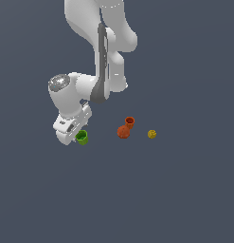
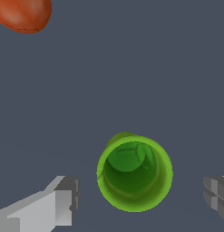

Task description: Pick up a designated object from a clutter of objects.

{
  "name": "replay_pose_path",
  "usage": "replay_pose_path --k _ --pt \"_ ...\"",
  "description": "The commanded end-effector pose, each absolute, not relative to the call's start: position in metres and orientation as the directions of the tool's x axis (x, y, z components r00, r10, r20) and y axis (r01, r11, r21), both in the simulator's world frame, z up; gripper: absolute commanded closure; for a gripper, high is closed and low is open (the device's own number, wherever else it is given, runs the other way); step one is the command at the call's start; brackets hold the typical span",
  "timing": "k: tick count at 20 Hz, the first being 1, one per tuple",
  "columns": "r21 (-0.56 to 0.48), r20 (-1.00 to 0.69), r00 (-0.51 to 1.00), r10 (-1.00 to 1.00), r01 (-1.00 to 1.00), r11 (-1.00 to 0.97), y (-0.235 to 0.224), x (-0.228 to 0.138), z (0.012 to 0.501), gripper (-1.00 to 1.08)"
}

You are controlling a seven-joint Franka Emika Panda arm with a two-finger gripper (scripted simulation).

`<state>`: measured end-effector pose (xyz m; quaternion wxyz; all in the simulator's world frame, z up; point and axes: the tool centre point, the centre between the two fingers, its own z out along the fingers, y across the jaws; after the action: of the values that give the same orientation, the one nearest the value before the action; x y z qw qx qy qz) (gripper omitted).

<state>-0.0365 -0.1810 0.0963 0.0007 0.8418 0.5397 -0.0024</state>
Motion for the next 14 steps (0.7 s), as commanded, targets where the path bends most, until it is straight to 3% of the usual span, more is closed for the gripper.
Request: replay_pose_path --k 1,14 --pt "0.0 -0.002 0.4 0.917 0.917 -0.4 -0.182 -0.038 0.094 -0.92" --pt "-0.001 0.0 0.393 0.92 0.92 -0.393 -0.182 -0.039 0.072 -0.92"
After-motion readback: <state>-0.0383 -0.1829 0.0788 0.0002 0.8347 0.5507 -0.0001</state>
